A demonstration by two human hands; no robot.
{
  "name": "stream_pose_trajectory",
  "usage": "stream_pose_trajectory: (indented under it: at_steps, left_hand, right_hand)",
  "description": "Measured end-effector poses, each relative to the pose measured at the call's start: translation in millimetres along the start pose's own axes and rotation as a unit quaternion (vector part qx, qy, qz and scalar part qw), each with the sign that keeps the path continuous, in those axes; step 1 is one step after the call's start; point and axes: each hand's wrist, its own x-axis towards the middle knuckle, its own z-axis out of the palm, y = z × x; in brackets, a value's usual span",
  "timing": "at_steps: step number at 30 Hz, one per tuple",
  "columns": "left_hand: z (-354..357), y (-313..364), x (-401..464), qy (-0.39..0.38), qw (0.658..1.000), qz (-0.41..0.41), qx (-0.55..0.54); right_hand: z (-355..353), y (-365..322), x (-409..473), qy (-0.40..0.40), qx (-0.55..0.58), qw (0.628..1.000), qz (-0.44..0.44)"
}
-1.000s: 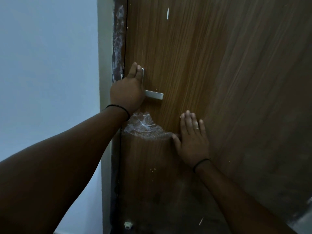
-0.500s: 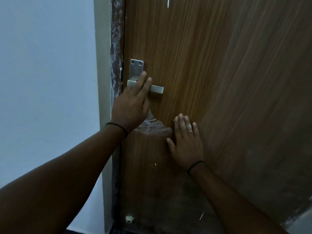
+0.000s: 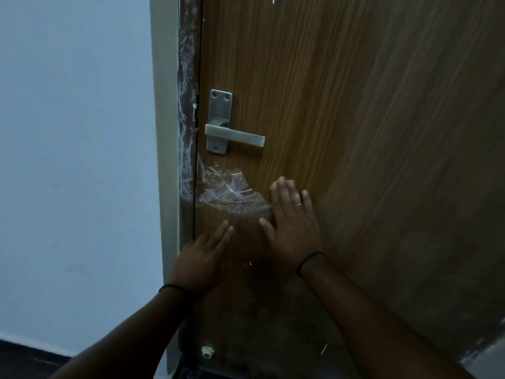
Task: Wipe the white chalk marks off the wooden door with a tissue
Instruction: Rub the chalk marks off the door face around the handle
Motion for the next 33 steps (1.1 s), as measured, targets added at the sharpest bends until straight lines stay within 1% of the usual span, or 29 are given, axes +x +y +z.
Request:
stream_pose_trajectory:
  at_steps: [2, 4, 6, 8, 11, 14, 16, 18, 20, 22, 24, 25, 27, 29, 30, 33]
  left_hand:
    - [11, -1, -5, -0.032, 0.999, -0.031, 0.003]
    - [17, -5, -4, -0.054, 0.997, -0.049, 0.004]
    - [19, -7, -1, -0.067, 0.996, -0.054, -0.003]
    - [19, -5, 3, -0.078, 0.996, -0.052, -0.004]
    - [21, 1, 6, -0.092, 0.993, -0.068, -0.013]
    - [23, 3, 5, -0.085, 0.993, -0.079, -0.02]
    - [23, -1, 5, -0.088, 0.993, -0.073, -0.017]
    - [21, -8, 4, -0.097, 0.993, -0.067, -0.014]
    - [20, -13, 3, -0.105, 0.992, -0.065, -0.009]
    - [20, -15, 1, -0.11, 0.991, -0.071, -0.008]
    - [22, -16, -1, -0.113, 0.99, -0.08, -0.007]
    - [23, -16, -3, -0.114, 0.99, -0.084, -0.009]
    - [25, -16, -9, -0.113, 0.989, -0.091, -0.01]
    - [26, -18, -12, -0.119, 0.988, -0.099, -0.006]
    - [26, -19, -11, -0.123, 0.987, -0.099, -0.007]
    - [24, -20, 0, -0.114, 0.99, -0.083, -0.007]
  right_hand:
    - [13, -5, -13, -0.034, -0.019, 0.998, -0.053]
    - [20, 5, -26, -0.038, -0.047, 0.995, -0.079]
    - [17, 21, -29, -0.016, -0.066, 0.995, -0.072]
    - [9, 28, -16, 0.016, -0.062, 0.997, -0.042]
    - [2, 6, 10, 0.033, -0.036, 0.998, -0.033]
    - [18, -19, 6, 0.0, -0.034, 0.995, -0.089]
    - [30, -15, -11, -0.026, -0.058, 0.99, -0.127]
    - [34, 1, -24, -0.03, -0.078, 0.985, -0.148]
    - [28, 16, -25, -0.021, -0.091, 0.986, -0.138]
    - [17, 19, -12, 0.009, -0.082, 0.993, -0.09]
    - [11, 3, 4, 0.033, -0.052, 0.997, -0.05]
    - [12, -10, 9, 0.029, -0.037, 0.998, -0.05]
    - [22, -34, 4, -0.009, -0.026, 0.996, -0.09]
    - [36, -43, -12, -0.053, -0.047, 0.988, -0.138]
    - [40, -39, -19, -0.063, -0.058, 0.985, -0.149]
    - [35, -18, -24, -0.047, -0.07, 0.988, -0.126]
